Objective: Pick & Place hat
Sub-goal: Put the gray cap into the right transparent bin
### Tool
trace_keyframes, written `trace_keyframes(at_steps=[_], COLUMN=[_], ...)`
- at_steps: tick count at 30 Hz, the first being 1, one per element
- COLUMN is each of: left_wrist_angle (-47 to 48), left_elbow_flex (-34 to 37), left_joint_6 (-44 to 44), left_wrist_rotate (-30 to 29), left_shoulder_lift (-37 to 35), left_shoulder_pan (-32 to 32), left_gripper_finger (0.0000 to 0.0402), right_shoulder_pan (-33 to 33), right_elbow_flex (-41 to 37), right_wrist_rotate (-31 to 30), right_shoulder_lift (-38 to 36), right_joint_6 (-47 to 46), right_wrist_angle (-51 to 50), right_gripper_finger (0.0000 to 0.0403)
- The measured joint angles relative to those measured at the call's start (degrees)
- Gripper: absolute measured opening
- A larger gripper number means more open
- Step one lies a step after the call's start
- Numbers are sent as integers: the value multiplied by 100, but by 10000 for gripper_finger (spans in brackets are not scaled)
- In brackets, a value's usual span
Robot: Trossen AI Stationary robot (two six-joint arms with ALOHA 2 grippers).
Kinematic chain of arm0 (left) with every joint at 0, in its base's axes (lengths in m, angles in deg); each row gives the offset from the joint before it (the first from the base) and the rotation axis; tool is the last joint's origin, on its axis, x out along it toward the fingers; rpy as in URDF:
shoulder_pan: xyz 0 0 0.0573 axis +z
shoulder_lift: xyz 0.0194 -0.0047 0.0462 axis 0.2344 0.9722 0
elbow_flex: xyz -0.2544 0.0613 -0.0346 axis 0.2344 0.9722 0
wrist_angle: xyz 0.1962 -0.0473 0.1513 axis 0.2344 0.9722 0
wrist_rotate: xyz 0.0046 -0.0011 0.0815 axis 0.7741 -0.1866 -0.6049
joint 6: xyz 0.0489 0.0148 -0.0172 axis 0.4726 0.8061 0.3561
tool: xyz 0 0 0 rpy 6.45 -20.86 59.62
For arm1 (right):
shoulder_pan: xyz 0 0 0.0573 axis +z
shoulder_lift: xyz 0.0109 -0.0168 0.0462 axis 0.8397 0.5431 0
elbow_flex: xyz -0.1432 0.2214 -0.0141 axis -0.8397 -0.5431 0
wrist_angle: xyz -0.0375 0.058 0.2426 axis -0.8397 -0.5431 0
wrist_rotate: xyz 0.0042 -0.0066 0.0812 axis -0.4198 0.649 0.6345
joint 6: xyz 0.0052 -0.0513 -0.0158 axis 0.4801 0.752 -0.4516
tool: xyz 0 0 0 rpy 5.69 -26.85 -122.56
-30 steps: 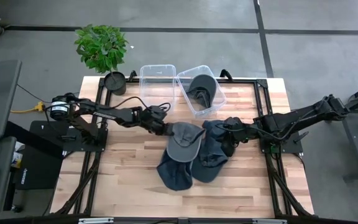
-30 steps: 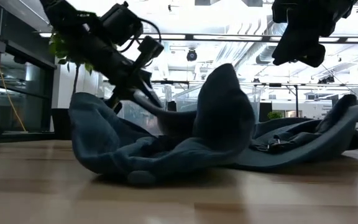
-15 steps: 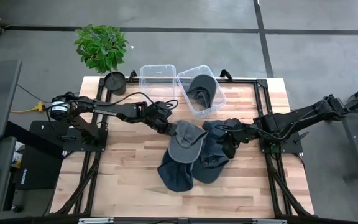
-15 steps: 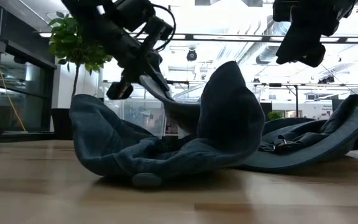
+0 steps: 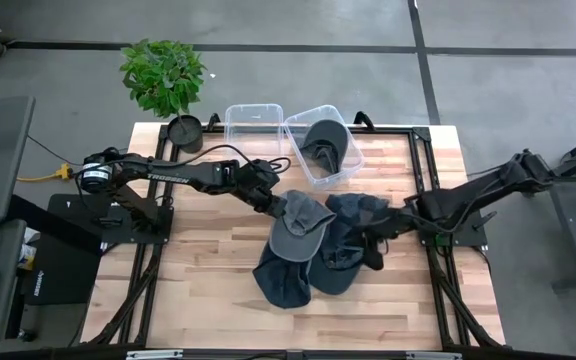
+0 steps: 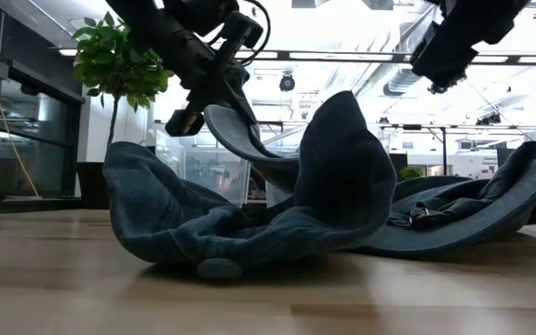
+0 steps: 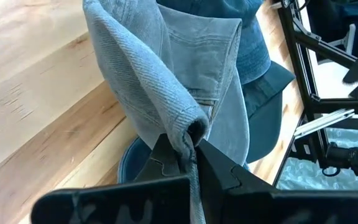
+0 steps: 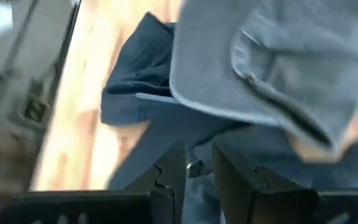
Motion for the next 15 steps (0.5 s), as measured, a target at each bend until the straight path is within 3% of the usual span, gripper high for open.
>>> trace_keyframes(at_steps=[5, 15], left_wrist_angle=[2, -12], left_elbow_flex=[0, 0], left_joint_6=[-21, -218], left_wrist_rotate=[2, 13], left_shoulder_lift=[0, 0], left_shoulder_pan=[0, 0], left_gripper_finger=[0, 0], right_shoulder_pan=[244, 356], right_elbow_flex=[0, 0], right_wrist_rotate=[-120, -464], right_shoulder_lift=[643, 1617], right_joint_6=[1230, 2086], right_wrist_angle=[704, 2021], right_gripper_finger=[71, 71])
